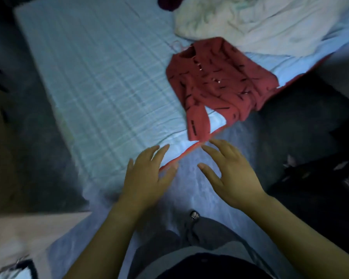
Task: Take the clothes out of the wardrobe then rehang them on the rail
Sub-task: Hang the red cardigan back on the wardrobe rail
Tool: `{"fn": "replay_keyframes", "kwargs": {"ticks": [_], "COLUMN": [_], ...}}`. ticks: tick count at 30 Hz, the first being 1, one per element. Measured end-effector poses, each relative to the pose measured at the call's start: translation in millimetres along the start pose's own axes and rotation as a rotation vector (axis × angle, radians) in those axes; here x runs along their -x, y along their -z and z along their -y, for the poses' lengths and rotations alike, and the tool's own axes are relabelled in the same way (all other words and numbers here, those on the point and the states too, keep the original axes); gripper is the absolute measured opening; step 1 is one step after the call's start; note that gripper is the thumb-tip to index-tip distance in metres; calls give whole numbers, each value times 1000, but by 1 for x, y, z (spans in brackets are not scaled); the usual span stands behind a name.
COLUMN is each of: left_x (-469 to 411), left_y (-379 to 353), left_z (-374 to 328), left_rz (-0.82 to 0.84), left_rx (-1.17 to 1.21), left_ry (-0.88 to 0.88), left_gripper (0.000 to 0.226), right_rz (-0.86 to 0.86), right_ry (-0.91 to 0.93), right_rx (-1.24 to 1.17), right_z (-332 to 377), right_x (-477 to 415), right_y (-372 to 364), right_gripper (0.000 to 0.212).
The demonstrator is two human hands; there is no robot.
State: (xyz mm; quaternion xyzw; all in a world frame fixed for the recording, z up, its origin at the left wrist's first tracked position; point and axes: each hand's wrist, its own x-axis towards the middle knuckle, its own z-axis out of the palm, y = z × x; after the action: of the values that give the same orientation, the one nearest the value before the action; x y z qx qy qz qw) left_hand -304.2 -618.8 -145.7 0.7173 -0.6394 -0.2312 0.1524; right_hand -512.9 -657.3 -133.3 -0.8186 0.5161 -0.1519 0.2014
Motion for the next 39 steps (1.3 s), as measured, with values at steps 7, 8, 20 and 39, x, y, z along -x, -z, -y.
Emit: {"fn": "replay_keyframes", "kwargs": {"ticks": [7,8,20,39], "left_x": [-151,-169,-412,-689], "left_y": [-25,-28,14,-91], "left_z": [-69,-70,-33,11], "left_rz": [59,58,74,-159], "left_rx": [14,16,-47,113], "left_ry": [-212,-219,-104,601], "left_gripper": [69,69,77,67], "right_rz": [-76,-77,-75,376], "right_ry": [-223,-227,-65,529], "right_rx": [19,17,49,164], "right_z": [-96,-105,-177,-392], "right_x": [-65,-80,-351,-776], "right_y": [33,34,64,-37], "right_gripper": [58,58,56,55]}}
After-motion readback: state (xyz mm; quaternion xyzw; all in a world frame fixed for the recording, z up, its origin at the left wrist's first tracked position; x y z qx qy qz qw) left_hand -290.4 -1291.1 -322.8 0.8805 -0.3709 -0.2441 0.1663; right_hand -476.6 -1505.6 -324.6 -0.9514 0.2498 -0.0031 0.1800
